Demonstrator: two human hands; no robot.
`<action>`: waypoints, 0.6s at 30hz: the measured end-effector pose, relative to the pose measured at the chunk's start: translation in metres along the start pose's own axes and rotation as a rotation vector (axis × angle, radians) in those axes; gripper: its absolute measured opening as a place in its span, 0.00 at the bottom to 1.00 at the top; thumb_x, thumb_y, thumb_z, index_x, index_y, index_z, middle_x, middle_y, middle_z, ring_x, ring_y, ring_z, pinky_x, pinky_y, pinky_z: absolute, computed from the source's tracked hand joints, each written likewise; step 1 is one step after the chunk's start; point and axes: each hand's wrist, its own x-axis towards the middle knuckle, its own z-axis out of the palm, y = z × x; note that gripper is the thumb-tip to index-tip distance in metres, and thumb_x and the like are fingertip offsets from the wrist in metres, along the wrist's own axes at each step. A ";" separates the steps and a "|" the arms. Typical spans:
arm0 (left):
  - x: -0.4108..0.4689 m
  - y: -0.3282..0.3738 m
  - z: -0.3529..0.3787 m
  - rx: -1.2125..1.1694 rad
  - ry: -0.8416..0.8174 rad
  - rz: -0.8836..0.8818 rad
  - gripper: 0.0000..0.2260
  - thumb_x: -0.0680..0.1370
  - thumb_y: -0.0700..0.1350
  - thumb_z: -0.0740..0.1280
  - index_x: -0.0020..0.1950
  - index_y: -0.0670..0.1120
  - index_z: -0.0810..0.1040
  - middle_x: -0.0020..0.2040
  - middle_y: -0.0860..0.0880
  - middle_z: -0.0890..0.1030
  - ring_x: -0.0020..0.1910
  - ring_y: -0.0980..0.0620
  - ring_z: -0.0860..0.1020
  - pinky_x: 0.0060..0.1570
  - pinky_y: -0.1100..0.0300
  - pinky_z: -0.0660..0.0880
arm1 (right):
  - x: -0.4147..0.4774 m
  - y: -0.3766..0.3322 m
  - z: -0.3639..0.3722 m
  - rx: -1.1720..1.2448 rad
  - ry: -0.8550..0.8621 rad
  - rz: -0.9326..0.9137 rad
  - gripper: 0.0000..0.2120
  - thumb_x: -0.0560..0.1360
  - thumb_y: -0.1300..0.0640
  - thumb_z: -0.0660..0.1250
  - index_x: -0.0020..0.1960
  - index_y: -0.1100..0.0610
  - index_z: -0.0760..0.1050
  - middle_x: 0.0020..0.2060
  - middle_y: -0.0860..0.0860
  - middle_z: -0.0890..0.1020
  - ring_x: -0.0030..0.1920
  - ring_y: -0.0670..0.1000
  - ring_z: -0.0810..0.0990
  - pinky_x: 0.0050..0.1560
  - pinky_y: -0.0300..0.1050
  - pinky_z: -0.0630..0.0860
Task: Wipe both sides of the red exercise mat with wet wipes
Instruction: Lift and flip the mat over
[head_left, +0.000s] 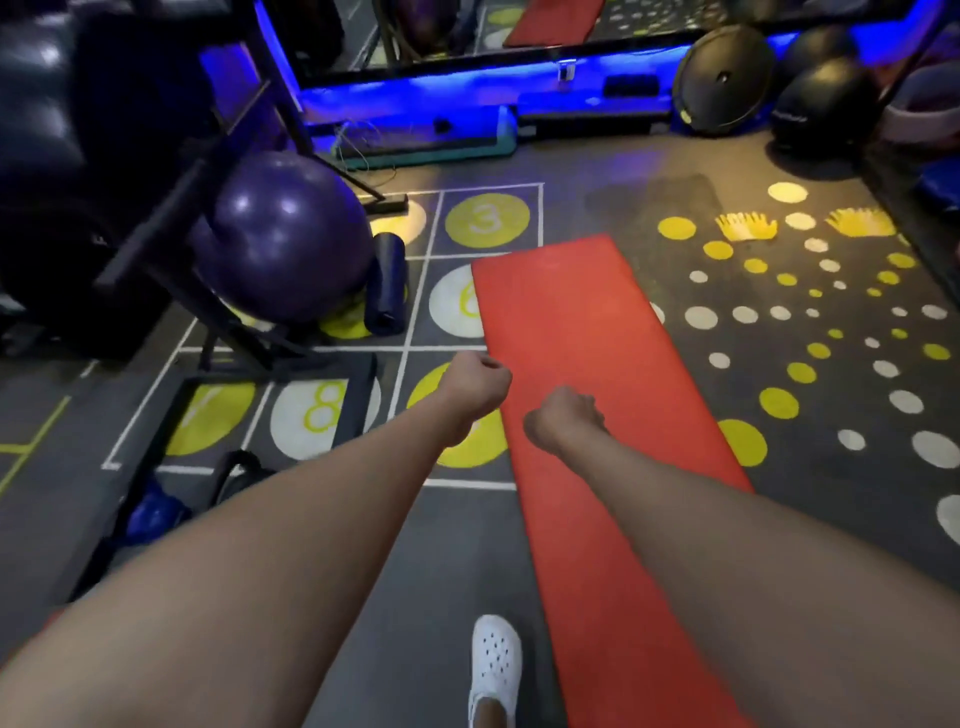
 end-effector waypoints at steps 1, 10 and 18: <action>0.032 0.006 -0.016 -0.001 -0.011 -0.010 0.08 0.77 0.36 0.59 0.44 0.46 0.75 0.28 0.52 0.66 0.19 0.59 0.62 0.17 0.69 0.57 | 0.021 -0.026 0.000 0.022 -0.019 -0.007 0.20 0.75 0.54 0.63 0.65 0.59 0.74 0.66 0.60 0.74 0.65 0.62 0.75 0.61 0.50 0.73; 0.295 0.073 -0.121 0.016 -0.141 -0.064 0.16 0.76 0.33 0.56 0.30 0.46 0.67 0.19 0.54 0.66 0.17 0.57 0.65 0.16 0.71 0.57 | 0.223 -0.226 -0.040 0.114 -0.012 0.025 0.18 0.72 0.56 0.65 0.60 0.61 0.77 0.61 0.62 0.78 0.61 0.62 0.79 0.56 0.52 0.77; 0.570 0.154 -0.155 0.270 -0.226 -0.014 0.08 0.77 0.39 0.59 0.39 0.47 0.72 0.37 0.44 0.70 0.36 0.48 0.67 0.32 0.60 0.59 | 0.426 -0.351 -0.123 0.285 0.056 0.082 0.15 0.76 0.59 0.64 0.58 0.65 0.78 0.59 0.62 0.81 0.59 0.62 0.80 0.45 0.45 0.71</action>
